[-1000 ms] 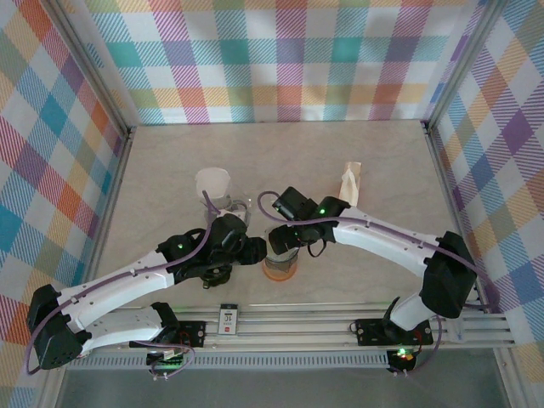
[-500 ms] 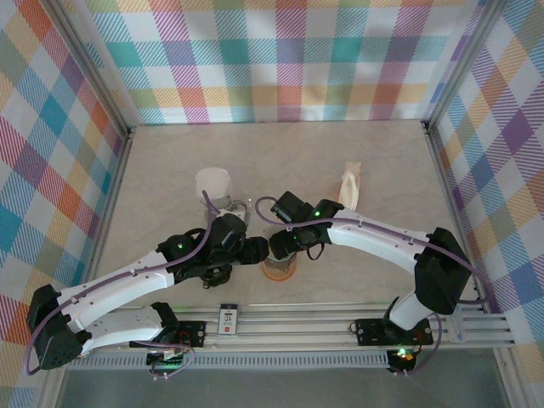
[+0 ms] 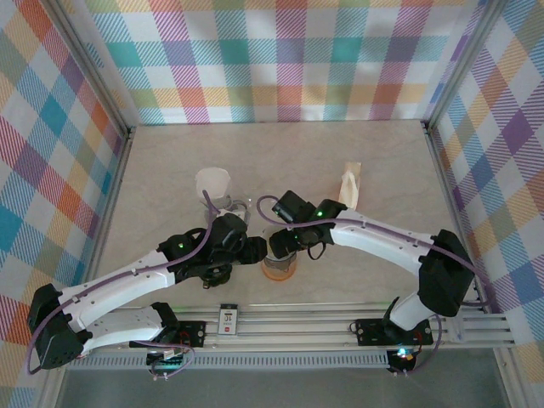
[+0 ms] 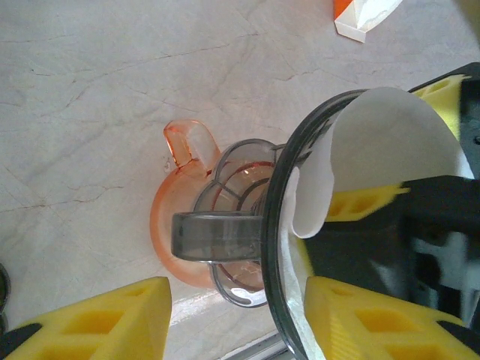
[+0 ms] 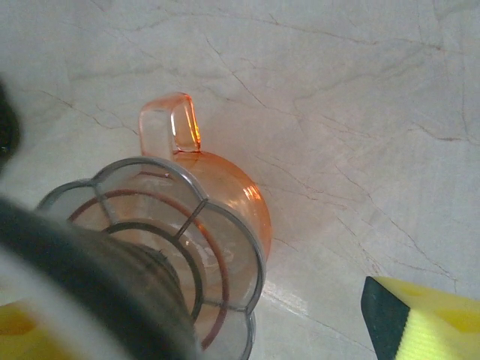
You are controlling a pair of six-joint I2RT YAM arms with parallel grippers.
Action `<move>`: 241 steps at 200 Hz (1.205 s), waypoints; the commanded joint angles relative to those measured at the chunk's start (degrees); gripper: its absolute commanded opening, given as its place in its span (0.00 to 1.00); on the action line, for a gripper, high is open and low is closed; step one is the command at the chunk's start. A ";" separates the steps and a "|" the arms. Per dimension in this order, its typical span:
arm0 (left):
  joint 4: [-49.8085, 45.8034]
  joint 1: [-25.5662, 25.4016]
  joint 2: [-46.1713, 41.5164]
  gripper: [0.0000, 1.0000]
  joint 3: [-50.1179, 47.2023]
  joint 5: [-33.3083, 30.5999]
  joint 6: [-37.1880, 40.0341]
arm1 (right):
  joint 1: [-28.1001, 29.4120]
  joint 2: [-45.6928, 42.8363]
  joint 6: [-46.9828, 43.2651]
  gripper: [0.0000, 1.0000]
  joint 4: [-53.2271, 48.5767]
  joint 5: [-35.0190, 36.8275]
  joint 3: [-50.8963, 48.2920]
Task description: Place the coffee filter in the dripper
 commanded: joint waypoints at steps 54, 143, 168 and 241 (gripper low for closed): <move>-0.87 0.71 -0.03 0.50 0.41 -0.19 0.09 | 0.10 0.83 1.43 0.85 0.39 -1.07 -0.80; -0.58 0.74 0.30 0.50 0.20 -0.06 0.03 | 0.11 0.59 0.64 0.86 -0.69 -0.16 0.64; -0.70 0.75 0.27 0.50 0.26 -0.15 0.08 | 0.10 -2.89 0.27 0.86 -0.93 0.48 1.59; -0.36 0.74 0.29 0.51 0.29 -0.48 -0.13 | -0.03 -14.08 0.11 0.86 -0.89 4.33 0.82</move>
